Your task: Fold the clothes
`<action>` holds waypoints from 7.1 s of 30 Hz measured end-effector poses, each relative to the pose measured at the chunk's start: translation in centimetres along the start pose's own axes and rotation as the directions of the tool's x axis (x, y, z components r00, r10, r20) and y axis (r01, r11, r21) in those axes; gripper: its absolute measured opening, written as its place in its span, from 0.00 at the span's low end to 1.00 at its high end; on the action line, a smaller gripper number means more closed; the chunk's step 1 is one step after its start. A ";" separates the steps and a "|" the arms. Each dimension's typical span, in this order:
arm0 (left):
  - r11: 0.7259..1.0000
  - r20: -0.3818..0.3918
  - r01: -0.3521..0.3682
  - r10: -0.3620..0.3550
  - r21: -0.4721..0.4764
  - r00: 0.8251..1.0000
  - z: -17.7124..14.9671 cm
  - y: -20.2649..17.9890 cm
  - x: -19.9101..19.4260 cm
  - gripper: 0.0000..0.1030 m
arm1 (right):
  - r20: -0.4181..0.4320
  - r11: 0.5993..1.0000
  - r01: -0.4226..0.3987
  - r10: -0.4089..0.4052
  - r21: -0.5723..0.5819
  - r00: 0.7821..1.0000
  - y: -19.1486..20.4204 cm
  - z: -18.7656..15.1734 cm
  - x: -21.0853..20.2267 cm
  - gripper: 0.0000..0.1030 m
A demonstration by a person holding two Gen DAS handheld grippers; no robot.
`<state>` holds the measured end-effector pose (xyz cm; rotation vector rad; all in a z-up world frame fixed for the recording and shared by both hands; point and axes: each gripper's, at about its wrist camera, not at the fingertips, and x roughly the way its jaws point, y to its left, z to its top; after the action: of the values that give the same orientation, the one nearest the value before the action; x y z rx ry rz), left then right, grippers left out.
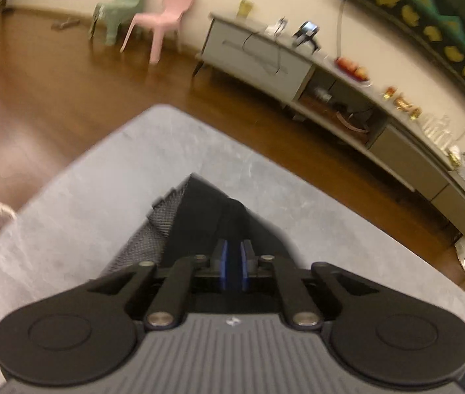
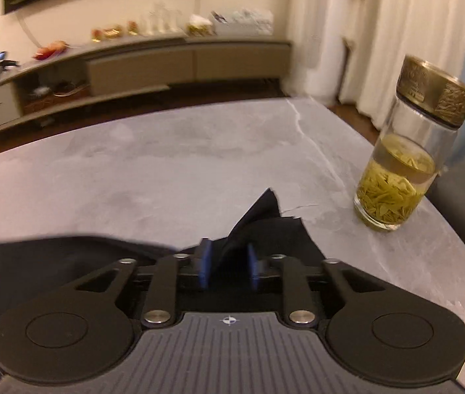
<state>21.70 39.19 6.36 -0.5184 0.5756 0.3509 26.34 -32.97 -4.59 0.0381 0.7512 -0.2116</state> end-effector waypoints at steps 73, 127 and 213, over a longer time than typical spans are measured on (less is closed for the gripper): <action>0.954 -0.151 -0.003 0.050 0.299 0.987 -11.8 9.8 -2.8 0.23 | -0.201 -0.097 -0.177 0.557 -0.979 0.806 59.4 -9.9 -28.4 0.07; 0.977 -0.063 -0.174 0.167 -0.122 0.984 -8.8 17.2 -9.3 0.24 | -0.205 0.280 -0.562 0.733 -0.779 0.649 61.1 -2.9 -29.5 0.02; 0.946 -0.040 0.045 -0.061 -0.321 0.997 -13.3 14.8 -5.4 0.28 | -0.015 0.996 0.066 -0.066 0.053 0.998 -7.5 -7.0 -6.6 0.07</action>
<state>5.17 42.99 -5.30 -0.8560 0.5539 0.3834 15.41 -38.38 -4.85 0.0655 0.7602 -0.2944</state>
